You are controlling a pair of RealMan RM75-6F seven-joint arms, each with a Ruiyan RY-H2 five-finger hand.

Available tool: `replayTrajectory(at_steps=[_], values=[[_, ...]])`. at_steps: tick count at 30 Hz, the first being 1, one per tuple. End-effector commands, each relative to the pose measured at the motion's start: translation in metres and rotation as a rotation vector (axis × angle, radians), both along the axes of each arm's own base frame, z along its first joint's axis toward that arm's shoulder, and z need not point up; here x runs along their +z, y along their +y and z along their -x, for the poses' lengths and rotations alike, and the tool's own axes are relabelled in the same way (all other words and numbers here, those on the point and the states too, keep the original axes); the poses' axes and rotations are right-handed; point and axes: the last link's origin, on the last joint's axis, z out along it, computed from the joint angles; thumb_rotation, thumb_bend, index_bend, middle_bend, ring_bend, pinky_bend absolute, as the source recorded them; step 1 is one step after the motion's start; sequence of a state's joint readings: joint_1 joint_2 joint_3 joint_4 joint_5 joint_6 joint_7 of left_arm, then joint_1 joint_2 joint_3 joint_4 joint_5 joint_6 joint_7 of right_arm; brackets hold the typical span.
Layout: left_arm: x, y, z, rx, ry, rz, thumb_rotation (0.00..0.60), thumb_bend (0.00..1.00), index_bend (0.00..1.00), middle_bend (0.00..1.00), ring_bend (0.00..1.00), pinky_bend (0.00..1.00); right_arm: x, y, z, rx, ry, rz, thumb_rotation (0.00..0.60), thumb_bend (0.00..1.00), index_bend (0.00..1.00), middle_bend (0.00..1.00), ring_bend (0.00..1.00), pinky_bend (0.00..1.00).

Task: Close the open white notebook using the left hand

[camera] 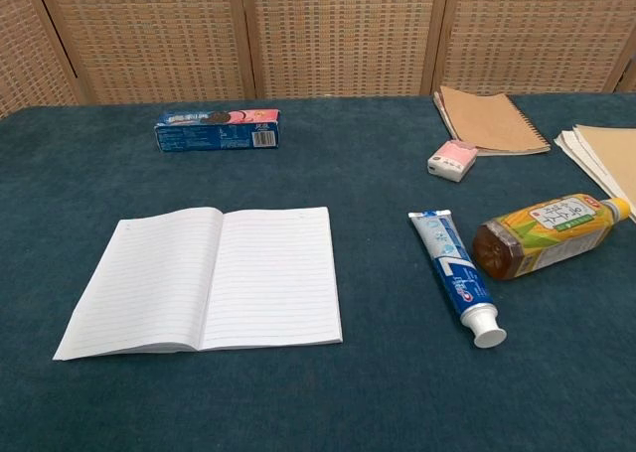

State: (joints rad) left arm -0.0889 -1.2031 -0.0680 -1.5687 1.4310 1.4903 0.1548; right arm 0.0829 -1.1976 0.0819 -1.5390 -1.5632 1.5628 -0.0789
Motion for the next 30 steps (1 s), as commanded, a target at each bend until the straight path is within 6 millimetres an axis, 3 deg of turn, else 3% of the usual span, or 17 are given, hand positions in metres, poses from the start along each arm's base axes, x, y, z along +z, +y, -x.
replayTrajectory(at_steps=[1,30], values=[[0.0,0.0,0.0,0.0,0.0,-0.004,0.6,0.04,0.0,0.0,0.0,0.0,0.0,0.0,-0.001,0.005,-0.001,0.0,0.6,0.05,0.0,0.0,0.0,0.0],[-0.012,-0.001,-0.01,-0.039,-0.01,0.014,0.6,0.04,0.0,0.0,0.0,0.0,-0.001,0.003,-0.002,0.016,-0.015,-0.005,0.6,0.05,0.0,0.0,0.0,0.0]])
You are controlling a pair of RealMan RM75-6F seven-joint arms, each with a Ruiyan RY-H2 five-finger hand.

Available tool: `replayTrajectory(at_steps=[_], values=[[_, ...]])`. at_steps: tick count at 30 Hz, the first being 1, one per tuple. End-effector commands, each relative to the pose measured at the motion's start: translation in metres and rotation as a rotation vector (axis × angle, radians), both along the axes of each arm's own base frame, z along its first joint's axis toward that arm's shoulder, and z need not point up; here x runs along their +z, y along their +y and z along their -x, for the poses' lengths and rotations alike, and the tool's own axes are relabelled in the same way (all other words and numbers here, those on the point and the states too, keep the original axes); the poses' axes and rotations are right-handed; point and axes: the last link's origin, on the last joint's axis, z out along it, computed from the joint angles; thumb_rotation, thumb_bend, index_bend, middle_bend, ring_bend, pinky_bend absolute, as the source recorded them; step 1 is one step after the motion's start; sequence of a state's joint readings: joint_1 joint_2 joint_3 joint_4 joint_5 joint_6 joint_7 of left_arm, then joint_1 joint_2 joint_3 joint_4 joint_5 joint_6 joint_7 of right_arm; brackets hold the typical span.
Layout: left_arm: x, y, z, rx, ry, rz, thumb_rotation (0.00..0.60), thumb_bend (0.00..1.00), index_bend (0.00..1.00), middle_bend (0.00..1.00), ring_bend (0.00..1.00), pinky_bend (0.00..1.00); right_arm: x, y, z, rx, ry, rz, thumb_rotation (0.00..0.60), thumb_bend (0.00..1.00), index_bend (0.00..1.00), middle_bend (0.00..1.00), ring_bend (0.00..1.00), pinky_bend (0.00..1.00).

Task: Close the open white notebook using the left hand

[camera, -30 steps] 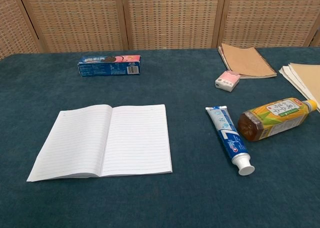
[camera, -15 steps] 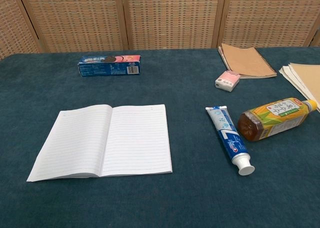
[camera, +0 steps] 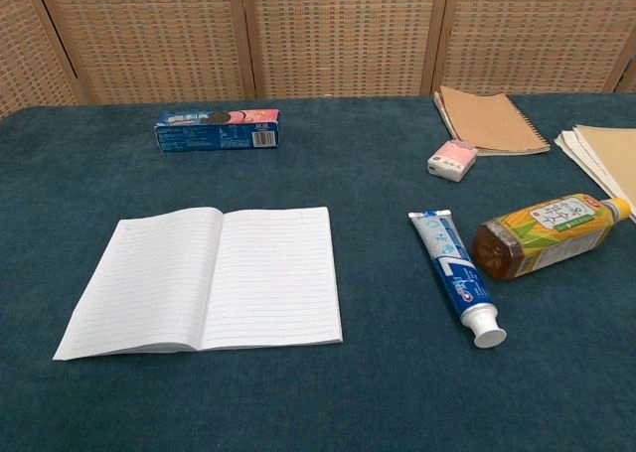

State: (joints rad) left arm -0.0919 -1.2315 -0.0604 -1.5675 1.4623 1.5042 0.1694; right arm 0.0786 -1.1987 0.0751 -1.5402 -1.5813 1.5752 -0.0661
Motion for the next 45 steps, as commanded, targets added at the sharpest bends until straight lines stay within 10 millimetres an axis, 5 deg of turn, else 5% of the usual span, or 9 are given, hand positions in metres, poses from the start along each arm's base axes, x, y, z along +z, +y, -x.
replayTrajectory(at_steps=[1,9,20,26,45], values=[[-0.006,0.0,-0.005,-0.014,-0.005,0.019,0.6,0.04,0.0,0.0,0.0,0.0,0.0,0.0,0.0,-0.001,-0.004,-0.002,0.6,0.05,0.0,0.0,0.0,0.0],[-0.041,0.009,-0.027,-0.062,0.005,0.119,0.6,0.05,0.0,0.0,0.0,0.0,0.0,0.0,0.0,-0.001,-0.015,-0.005,0.6,0.05,0.0,0.0,0.0,0.0],[-0.091,0.027,-0.076,-0.166,-0.007,0.196,0.6,0.29,0.0,0.0,0.0,0.0,0.001,-0.001,0.001,-0.001,-0.03,-0.004,0.6,0.05,0.01,0.0,0.0,0.0],[-0.111,0.03,-0.096,-0.208,0.007,0.224,0.6,0.29,0.0,0.0,0.0,0.0,0.004,-0.002,0.002,-0.001,-0.05,0.004,0.6,0.05,0.01,0.0,0.0,0.0],[-0.155,0.012,-0.093,-0.189,0.053,0.327,0.6,0.35,0.0,0.0,0.0,0.0,0.008,-0.001,0.001,0.017,-0.078,0.014,0.6,0.05,0.02,0.0,0.0,0.0]])
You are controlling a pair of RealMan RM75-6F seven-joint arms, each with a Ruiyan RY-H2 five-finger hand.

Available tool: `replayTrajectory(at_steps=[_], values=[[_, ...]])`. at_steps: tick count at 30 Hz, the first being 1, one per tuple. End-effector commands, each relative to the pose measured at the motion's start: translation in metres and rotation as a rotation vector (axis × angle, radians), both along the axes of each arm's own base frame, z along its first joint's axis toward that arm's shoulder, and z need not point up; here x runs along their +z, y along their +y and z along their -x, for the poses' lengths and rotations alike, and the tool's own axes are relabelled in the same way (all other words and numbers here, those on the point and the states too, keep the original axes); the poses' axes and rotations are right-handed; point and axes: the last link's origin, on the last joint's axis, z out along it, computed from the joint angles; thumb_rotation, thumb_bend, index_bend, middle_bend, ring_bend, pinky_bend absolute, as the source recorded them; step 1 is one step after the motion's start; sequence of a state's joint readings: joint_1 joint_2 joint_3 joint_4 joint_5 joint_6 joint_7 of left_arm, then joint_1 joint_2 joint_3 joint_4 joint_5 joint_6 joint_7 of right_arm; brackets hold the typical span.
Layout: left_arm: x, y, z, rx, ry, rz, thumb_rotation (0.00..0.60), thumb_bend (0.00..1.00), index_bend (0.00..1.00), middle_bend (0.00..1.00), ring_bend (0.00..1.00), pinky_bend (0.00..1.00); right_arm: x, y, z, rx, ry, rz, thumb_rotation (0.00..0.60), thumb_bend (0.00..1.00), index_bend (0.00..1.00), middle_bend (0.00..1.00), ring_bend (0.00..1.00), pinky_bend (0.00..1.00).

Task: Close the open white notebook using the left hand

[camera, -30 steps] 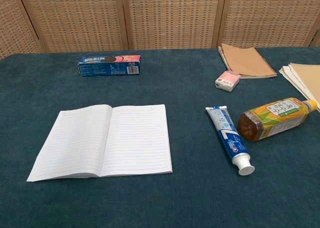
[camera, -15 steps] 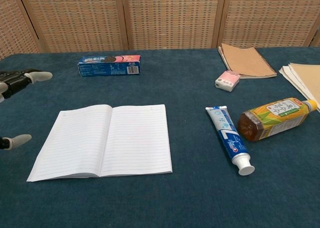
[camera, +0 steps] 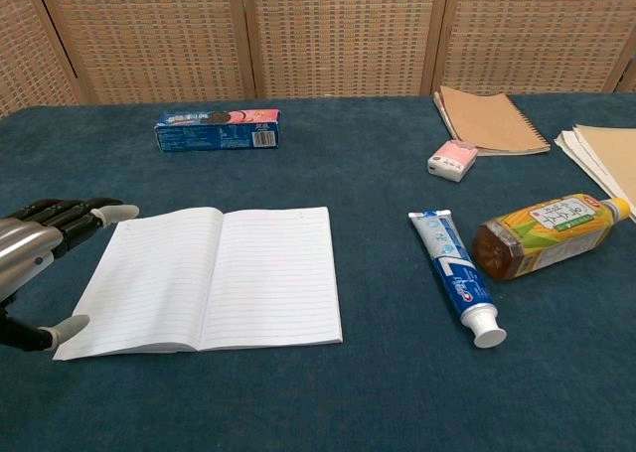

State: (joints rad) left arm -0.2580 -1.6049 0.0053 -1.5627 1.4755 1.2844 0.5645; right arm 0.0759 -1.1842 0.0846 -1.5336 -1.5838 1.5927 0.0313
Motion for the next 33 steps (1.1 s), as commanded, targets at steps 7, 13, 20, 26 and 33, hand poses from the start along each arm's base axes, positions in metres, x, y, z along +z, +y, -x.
replayTrajectory(at_steps=[7,13,20,26,33], values=[[-0.014,-0.01,-0.005,-0.026,0.008,0.044,0.6,0.35,0.0,0.0,0.0,0.0,0.0,0.0,0.0,0.002,-0.009,0.001,0.6,0.05,0.03,0.0,0.0,0.0],[-0.025,-0.009,-0.004,-0.006,0.043,0.04,0.6,0.35,0.0,0.0,0.0,0.0,0.002,0.0,0.0,0.003,-0.02,0.005,0.6,0.05,0.03,0.0,0.0,0.0],[-0.03,-0.008,-0.004,0.001,0.05,0.055,0.6,0.35,0.0,0.0,0.0,0.0,0.002,0.0,0.0,0.003,-0.02,0.002,0.6,0.05,0.03,0.0,0.0,0.0],[-0.032,-0.01,-0.003,0.003,0.056,0.063,0.6,0.35,0.0,0.0,0.0,0.0,0.003,0.0,-0.001,0.005,-0.03,0.01,0.6,0.05,0.03,0.0,0.0,0.0],[-0.035,-0.006,-0.003,0.005,0.069,0.069,0.6,0.35,0.0,0.0,0.0,0.0,0.005,0.0,-0.001,0.008,-0.038,0.013,0.6,0.05,0.03,0.0,0.0,0.0]])
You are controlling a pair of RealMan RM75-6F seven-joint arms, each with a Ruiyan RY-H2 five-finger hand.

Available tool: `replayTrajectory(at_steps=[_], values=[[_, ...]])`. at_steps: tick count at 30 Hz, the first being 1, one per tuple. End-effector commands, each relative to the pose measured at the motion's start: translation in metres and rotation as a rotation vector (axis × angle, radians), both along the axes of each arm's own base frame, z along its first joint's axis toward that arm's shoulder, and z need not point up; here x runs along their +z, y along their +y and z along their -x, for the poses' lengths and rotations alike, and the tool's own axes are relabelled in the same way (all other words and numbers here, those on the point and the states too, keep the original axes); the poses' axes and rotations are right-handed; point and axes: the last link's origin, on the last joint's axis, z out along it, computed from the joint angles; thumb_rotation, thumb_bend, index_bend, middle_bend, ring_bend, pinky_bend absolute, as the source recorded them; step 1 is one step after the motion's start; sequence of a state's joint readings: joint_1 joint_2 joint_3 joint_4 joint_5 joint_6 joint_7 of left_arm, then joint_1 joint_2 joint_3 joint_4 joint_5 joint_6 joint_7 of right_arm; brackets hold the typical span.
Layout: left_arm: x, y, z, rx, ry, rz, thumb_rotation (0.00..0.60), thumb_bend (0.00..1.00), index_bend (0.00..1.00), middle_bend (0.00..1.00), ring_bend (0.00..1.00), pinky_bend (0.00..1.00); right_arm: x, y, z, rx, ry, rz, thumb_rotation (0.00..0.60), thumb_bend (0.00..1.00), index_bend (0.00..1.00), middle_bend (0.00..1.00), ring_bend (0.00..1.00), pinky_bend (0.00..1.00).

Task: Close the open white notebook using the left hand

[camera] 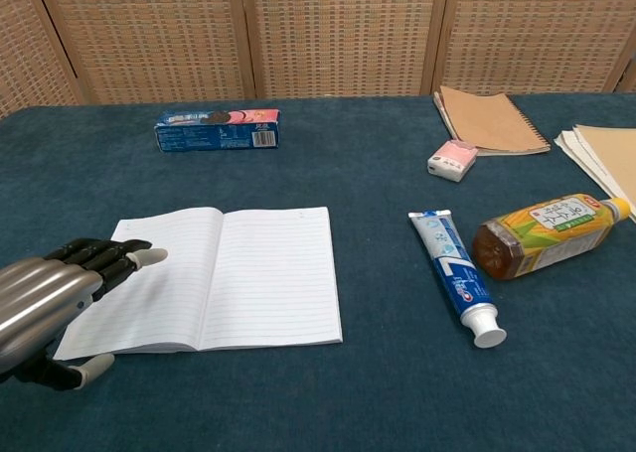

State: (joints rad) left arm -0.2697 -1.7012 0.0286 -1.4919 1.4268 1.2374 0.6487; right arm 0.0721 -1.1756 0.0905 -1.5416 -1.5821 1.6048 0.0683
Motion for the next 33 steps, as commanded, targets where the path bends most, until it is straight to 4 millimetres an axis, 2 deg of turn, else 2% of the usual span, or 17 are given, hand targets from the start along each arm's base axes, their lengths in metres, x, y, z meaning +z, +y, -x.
replayTrajectory(at_steps=[1,25,27,29,31,33], values=[[-0.0011,0.0007,-0.0005,0.0,0.003,0.005,0.6,0.35,0.0,0.0,0.0,0.0,0.0,0.0001,-0.0004,0.002,0.0,0.001,0.6,0.05,0.03,0.0,0.0,0.0],[-0.0101,0.0099,0.0008,-0.006,0.059,-0.007,0.6,0.36,0.0,0.0,0.0,0.0,0.0003,0.0013,-0.0031,0.022,-0.028,0.007,0.6,0.05,0.04,0.0,0.0,0.0],[-0.0095,0.01,0.0001,-0.021,0.064,-0.018,0.6,0.42,0.0,0.0,0.0,0.0,0.0005,0.0013,-0.0033,0.025,-0.034,0.009,0.6,0.05,0.04,0.0,0.0,0.0],[-0.0088,0.0095,-0.0002,-0.04,0.07,-0.031,0.6,0.55,0.0,0.0,0.0,0.0,0.0005,0.0013,-0.0034,0.027,-0.037,0.011,0.6,0.05,0.05,0.0,0.0,0.0],[-0.0075,0.0095,-0.0011,-0.071,0.084,-0.052,0.6,0.63,0.0,0.0,0.0,0.0,0.0002,0.0014,-0.0038,0.028,-0.042,0.009,0.6,0.05,0.05,0.0,0.0,0.0],[-0.0072,0.0099,-0.0017,-0.093,0.094,-0.064,0.6,0.66,0.0,0.0,0.0,0.0,0.0001,0.0017,-0.0038,0.028,-0.045,0.007,0.6,0.05,0.05,0.0,0.0,0.0]])
